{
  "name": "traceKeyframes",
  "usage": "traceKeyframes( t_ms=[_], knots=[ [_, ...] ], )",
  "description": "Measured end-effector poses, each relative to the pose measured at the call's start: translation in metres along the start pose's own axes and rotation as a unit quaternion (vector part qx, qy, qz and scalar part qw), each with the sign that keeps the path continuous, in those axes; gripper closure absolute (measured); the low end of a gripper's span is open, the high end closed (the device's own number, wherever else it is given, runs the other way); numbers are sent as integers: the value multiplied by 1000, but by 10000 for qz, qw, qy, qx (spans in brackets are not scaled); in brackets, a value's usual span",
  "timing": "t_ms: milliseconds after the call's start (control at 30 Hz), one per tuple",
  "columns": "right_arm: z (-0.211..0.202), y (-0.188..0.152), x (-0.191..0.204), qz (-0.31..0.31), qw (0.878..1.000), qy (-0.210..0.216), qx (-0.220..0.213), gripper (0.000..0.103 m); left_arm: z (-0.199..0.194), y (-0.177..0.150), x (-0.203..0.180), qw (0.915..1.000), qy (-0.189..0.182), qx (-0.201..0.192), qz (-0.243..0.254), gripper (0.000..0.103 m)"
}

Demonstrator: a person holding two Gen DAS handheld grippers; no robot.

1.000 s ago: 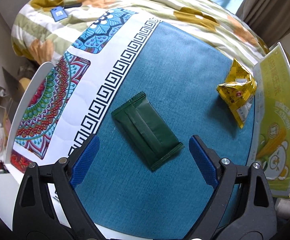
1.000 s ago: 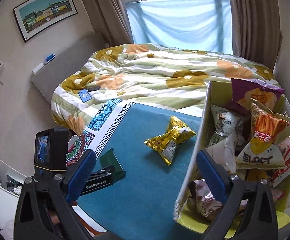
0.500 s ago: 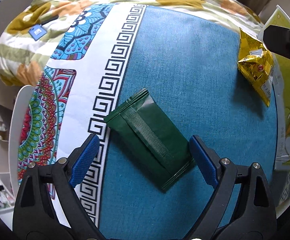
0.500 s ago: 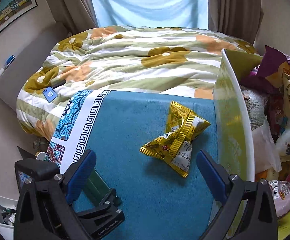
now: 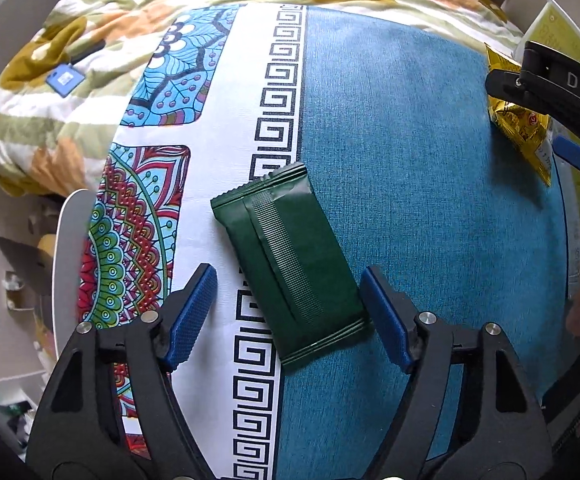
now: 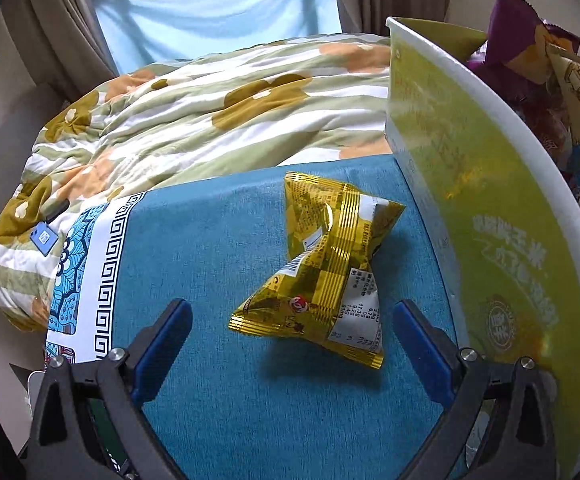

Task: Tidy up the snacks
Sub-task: 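Grasp the green bar with the left tool while the right tool grasps the gold bag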

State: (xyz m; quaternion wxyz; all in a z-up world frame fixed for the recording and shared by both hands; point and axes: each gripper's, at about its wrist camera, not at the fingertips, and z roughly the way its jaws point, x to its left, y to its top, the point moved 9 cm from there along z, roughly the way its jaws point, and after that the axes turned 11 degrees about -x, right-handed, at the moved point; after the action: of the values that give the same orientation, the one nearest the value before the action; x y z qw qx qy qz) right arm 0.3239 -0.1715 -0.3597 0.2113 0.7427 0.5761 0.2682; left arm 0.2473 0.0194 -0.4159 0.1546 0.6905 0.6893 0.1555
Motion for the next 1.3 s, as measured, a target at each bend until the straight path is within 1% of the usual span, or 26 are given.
traceKeyframes(
  t_ms=[67, 133, 300, 400, 433, 500, 533, 600, 733, 767, 833, 967, 1167, 1300],
  knots=[
    [6, 2, 1, 35, 10000, -20, 1, 3, 0, 3, 3, 10000, -28, 2, 13, 44],
    [11, 3, -1, 58, 9999, -88, 9, 3, -1, 5, 4, 10000, -61, 1, 29, 48],
    [22, 7, -6, 204, 9996, -197, -3, 4, 2, 11, 6, 9999, -128, -18, 81, 51],
    [27, 8, -6, 181, 9995, -275, 1, 6, 3, 14, 7, 9998, -152, -34, 129, 53],
    [30, 8, -7, 175, 9994, -291, 17, 7, 3, 15, 7, 9998, -156, -34, 111, 56],
    [34, 8, -10, 181, 9993, -310, 64, 16, 4, 18, 9, 9998, -187, -31, 67, 57],
    [36, 9, -12, 187, 9993, -317, 107, 18, 4, 19, 9, 9998, -204, -38, 59, 58],
    [40, 9, -16, 164, 9991, -348, 202, 26, 5, 21, 10, 9997, -236, -43, 78, 58],
    [42, 10, -15, -118, 9987, -416, 288, 38, 5, 24, 10, 9992, -407, -30, -4, 59],
    [43, 10, -14, -202, 9984, -429, 299, 45, 4, 25, 11, 9989, -457, -19, -57, 59],
    [43, 10, -11, -338, 9981, -387, 329, 49, 3, 27, 12, 9982, -574, -18, -157, 60],
    [40, 8, -6, -400, 9982, -284, 345, 51, -2, 35, 12, 9974, -680, -127, -200, 60],
    [33, 9, 7, -494, 9983, -114, 282, 52, -13, 45, 12, 9953, -888, -271, -260, 61],
    [26, 13, 14, -509, 9985, -31, 217, 52, -16, 48, 9, 9945, -962, -333, -233, 61]
  ],
)
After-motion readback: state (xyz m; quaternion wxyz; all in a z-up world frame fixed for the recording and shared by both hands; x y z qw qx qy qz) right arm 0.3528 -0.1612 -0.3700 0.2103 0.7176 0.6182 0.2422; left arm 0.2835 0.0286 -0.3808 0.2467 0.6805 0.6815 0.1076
